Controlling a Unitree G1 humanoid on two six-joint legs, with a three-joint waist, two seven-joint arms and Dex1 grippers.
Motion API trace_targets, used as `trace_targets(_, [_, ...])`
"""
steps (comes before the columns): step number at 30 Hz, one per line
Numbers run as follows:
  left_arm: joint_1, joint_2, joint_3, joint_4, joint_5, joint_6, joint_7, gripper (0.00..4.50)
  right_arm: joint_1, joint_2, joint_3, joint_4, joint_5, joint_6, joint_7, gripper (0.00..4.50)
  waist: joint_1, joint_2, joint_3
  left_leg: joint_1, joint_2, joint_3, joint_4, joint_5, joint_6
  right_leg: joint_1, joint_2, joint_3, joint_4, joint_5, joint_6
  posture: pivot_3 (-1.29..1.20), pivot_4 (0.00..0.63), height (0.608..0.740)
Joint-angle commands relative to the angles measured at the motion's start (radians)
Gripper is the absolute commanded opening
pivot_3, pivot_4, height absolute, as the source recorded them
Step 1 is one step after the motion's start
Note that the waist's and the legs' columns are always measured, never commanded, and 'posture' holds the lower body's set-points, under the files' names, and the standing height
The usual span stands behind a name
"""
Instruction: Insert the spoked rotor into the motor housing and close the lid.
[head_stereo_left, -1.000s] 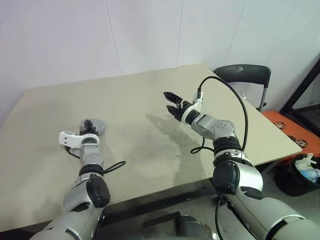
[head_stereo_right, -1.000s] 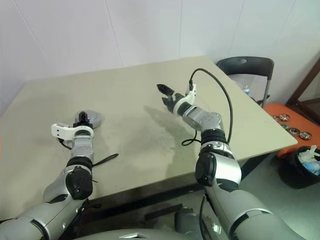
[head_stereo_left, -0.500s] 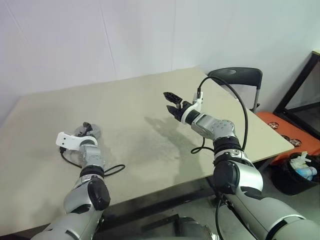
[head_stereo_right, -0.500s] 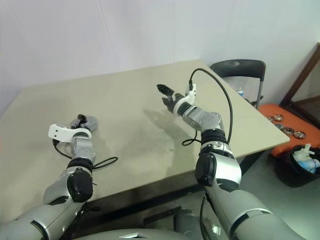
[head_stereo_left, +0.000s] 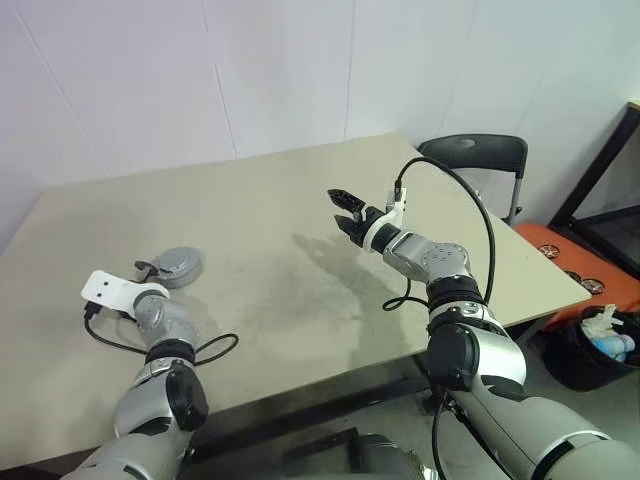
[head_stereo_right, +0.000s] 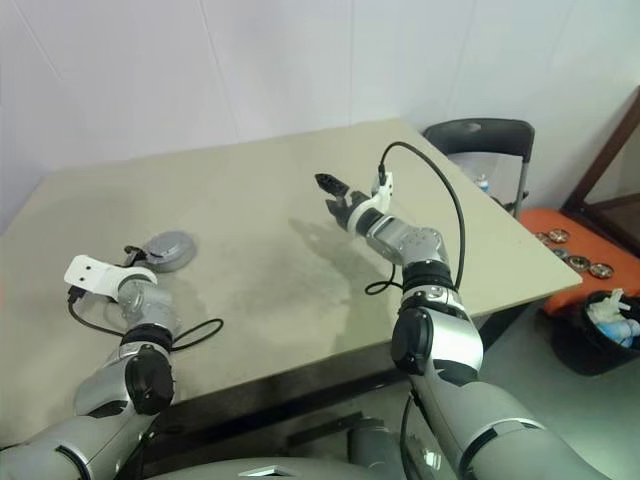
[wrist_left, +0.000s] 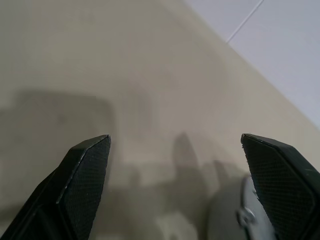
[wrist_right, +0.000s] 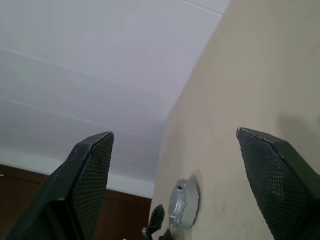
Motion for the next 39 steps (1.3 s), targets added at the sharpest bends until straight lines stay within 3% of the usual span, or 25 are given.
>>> trace_targets(1, [-0.030, 0.025, -0.086, -0.085, 0.053, -0.027, -0.179, 4.46, 0.007, -0.003, 0.056, -0.086, -0.049, -0.048, 0.022, 4.10, 0.011, 0.000, 0.000, 0.000, 0.000, 0.000, 0.000, 0.000, 0.000, 0.000, 0.000, 0.000, 0.000, 0.000, 0.000, 0.00, 0.000, 0.740])
trace_targets(8, [0.023, 0.021, -0.218, -0.248, 0.044, 0.067, -0.572, 4.46, 0.130, -0.033, 0.236, -0.304, -0.245, -0.240, 0.037, 4.10, 0.016, 0.000, 0.000, -0.002, -0.001, 0.000, -0.001, -0.001, 0.003, 0.000, -0.001, -0.001, -0.003, 0.000, 0.000, 0.00, 0.000, 0.740])
trace_targets(14, [0.120, 0.044, -0.329, -0.408, 0.067, 0.154, -0.774, 4.46, 0.247, -0.120, 0.385, -0.508, -0.374, -0.304, 0.100, 4.10, 0.011, 0.000, 0.000, -0.001, 0.000, 0.003, -0.001, -0.002, 0.004, -0.001, -0.001, -0.001, -0.003, 0.000, 0.000, 0.00, 0.000, 0.740])
trace_targets(17, [0.164, 0.058, -0.373, -0.494, 0.069, 0.203, -0.846, 4.50, 0.295, -0.161, 0.424, -0.608, -0.400, -0.334, 0.142, 4.49, 0.013, 0.000, 0.000, 0.000, 0.000, 0.003, 0.000, -0.002, 0.004, 0.000, 0.000, 0.000, -0.003, 0.000, 0.000, 0.00, 0.000, 0.740])
trace_targets(24, [0.218, 0.083, -0.424, -0.664, 0.065, 0.310, -0.909, 4.50, 0.378, -0.251, 0.554, -0.734, -0.506, -0.420, 0.248, 4.49, 0.017, -0.001, 0.001, 0.003, 0.000, 0.004, 0.000, -0.002, 0.004, 0.006, 0.001, 0.000, -0.004, 0.000, 0.000, 0.00, 0.000, 0.740])
trace_targets(39, [0.336, 0.084, -0.451, -0.828, 0.056, 0.422, -0.949, 4.50, 0.478, -0.315, 0.584, -0.757, -0.606, -0.500, 0.268, 4.49, 0.050, -0.001, 0.001, 0.003, 0.000, 0.006, 0.000, -0.002, 0.004, 0.006, 0.001, 0.000, -0.005, 0.000, 0.000, 0.00, 0.000, 0.740])
